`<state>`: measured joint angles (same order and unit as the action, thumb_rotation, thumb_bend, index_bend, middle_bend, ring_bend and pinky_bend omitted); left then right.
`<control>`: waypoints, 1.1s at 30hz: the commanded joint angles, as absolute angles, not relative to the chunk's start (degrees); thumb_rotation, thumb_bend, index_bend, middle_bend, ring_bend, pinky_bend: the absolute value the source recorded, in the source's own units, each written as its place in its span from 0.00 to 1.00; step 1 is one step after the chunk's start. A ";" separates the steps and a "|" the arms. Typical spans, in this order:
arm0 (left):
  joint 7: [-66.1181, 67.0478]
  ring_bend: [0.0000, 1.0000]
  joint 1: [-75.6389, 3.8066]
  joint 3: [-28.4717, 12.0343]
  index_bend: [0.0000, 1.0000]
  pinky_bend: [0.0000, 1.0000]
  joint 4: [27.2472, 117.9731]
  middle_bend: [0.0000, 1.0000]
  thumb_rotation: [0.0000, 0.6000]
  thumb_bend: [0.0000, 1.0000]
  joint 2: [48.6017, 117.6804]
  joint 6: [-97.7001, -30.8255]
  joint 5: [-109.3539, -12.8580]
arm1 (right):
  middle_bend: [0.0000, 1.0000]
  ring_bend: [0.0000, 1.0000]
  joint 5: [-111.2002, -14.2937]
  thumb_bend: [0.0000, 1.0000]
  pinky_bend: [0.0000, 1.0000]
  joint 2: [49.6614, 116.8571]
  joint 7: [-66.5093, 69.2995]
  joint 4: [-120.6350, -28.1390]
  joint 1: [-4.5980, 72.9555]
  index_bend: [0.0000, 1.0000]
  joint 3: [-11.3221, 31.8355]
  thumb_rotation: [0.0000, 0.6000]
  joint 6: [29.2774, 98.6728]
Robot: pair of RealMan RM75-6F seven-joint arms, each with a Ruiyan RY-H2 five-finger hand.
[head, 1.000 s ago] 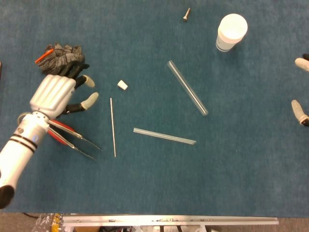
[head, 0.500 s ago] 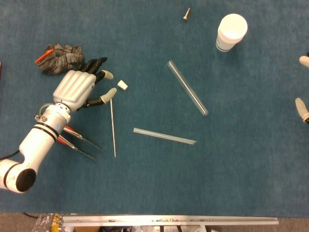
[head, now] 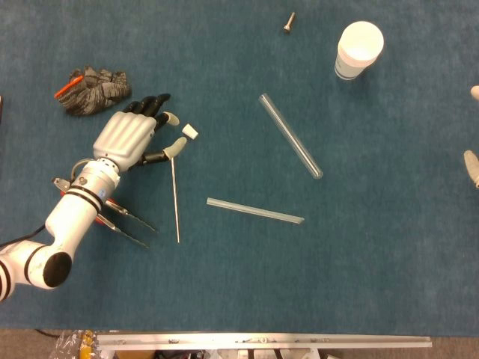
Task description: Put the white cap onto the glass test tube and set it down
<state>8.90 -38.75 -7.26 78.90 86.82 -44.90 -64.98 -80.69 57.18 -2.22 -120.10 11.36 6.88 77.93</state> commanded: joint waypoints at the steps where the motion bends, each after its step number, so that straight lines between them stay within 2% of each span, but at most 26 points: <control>1: 8.65 0.00 -39.08 -7.22 0.23 0.01 78.43 0.00 0.00 0.26 87.49 -44.84 -64.90 | 0.14 0.06 -80.65 0.33 0.27 57.04 -2.08 -120.14 11.25 0.18 6.88 1.00 78.10; 13: 8.38 0.00 -40.61 -7.15 0.23 0.01 74.48 0.00 0.00 0.26 90.75 -43.48 -63.63 | 0.14 0.06 -80.75 0.33 0.27 55.63 -0.01 -120.28 10.73 0.18 6.44 1.00 78.06; 33: 9.16 0.00 -41.35 -7.10 0.23 0.01 74.51 0.00 0.00 0.26 90.43 -43.94 -62.52 | 0.14 0.06 -80.82 0.33 0.27 55.38 0.67 -120.08 10.43 0.18 6.38 1.00 78.49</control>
